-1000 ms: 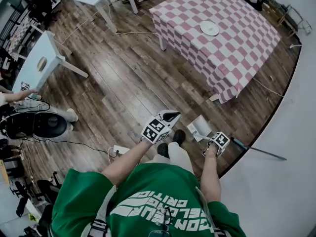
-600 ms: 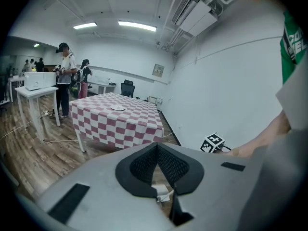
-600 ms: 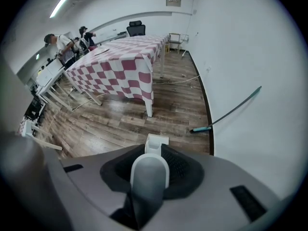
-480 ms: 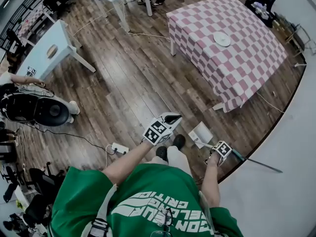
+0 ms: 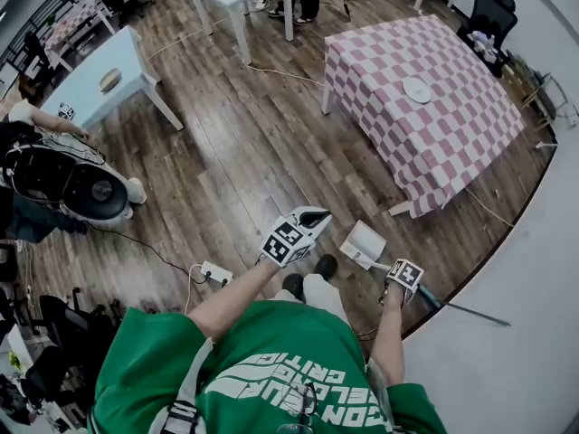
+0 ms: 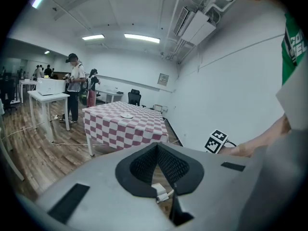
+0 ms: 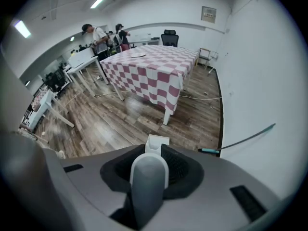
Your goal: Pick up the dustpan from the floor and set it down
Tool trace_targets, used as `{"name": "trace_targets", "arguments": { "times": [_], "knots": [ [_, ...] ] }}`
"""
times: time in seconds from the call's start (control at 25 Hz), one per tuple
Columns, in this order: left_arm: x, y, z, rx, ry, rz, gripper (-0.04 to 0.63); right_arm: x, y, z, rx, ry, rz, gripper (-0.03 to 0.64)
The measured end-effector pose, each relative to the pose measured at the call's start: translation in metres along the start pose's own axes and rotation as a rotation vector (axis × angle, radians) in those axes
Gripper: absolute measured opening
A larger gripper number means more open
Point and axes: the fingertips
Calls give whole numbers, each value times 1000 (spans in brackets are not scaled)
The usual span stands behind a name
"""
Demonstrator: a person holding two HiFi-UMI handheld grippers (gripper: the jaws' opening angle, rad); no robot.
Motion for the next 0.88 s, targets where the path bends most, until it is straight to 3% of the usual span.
{"name": "trace_targets", "arguments": {
  "times": [0.44, 0.88],
  "knots": [
    [67, 10, -6, 13, -59, 84, 5, 67, -47, -79, 268, -104, 113, 110],
    [115, 9, -28, 73, -214, 176, 4, 119, -113, -141, 500, -257, 210, 110]
  ]
}}
Point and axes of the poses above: the fingertips, and each gripper's own axes: x backward along the fingers, z to its right, y out of its underside, and after that the axes turned 9 degrees about x, right-handed
